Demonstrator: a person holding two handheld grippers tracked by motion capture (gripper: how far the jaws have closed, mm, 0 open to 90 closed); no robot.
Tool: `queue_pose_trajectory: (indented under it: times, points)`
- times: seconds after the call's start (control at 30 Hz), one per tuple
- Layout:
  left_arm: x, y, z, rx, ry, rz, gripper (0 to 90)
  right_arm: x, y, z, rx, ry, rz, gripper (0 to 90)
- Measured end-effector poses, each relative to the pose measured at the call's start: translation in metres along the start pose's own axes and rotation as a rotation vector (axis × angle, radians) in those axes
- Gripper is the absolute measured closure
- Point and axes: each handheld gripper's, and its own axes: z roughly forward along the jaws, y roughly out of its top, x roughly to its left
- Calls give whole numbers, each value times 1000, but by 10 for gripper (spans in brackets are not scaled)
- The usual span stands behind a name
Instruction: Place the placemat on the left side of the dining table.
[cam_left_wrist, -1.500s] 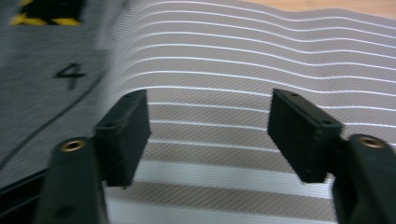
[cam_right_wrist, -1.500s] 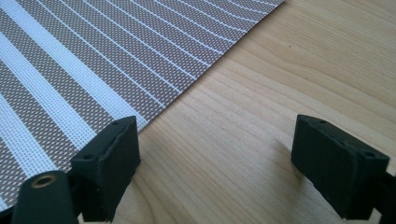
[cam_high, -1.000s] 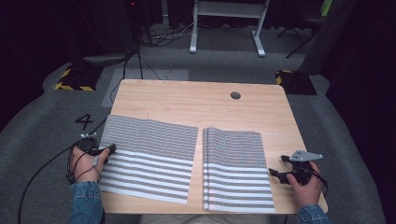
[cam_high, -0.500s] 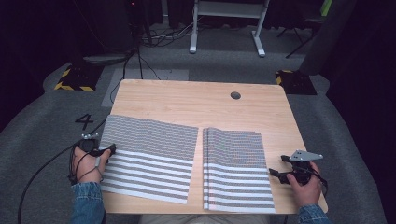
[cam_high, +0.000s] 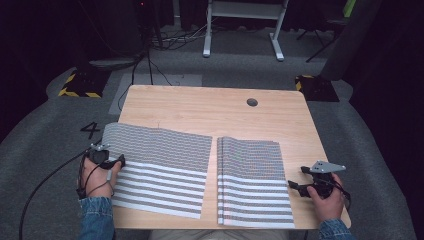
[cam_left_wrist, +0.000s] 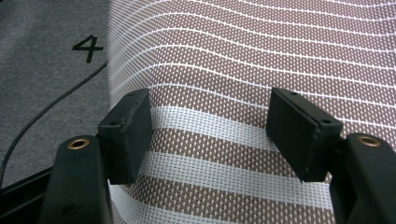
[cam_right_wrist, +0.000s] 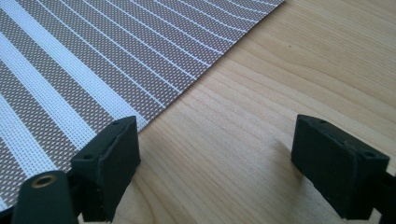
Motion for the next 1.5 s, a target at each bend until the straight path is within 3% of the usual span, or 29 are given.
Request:
queue_pose_trajectory:
  times: [0.23,0.37,0.47,0.53,0.63,0.9,1.03,1.07,1.13,1.23,1.3,1.37,1.4,1.43,1.5]
  points:
    - [-5,-1,-3,1,1,34,393,0,0,0,-2,0,1,155]
    - [-13,0,-6,14,28,105,556,0,0,0,0,0,0,155]
    - [-14,0,-4,0,-30,115,726,0,0,0,1,0,0,155]
    - [-18,2,-4,-4,-41,159,805,0,0,0,2,0,0,155]
    - [-25,7,-9,-80,-79,183,856,0,0,0,-2,0,2,155]
    - [-51,28,-45,-262,-125,334,868,0,0,0,-2,0,2,155]
    - [-66,41,-63,-350,-156,426,869,0,0,0,2,0,0,155]
    - [-72,46,-67,-377,-169,471,869,0,0,0,2,0,-1,155]
    - [-79,52,-71,-404,-191,522,868,0,0,0,2,0,0,155]
    - [-90,68,-67,-436,-215,582,865,0,0,0,2,0,0,155]
    - [-95,82,-55,-471,-215,642,850,0,0,0,2,0,0,155]
    - [-95,98,-34,-542,-185,653,744,0,0,0,-2,0,2,155]
    - [-94,105,-22,-565,-152,633,619,0,0,0,-2,0,1,155]
    - [-93,111,-12,-545,-120,626,466,0,0,0,-2,0,1,155]
    - [-98,115,-3,-497,-66,608,358,0,0,0,-2,0,0,155]
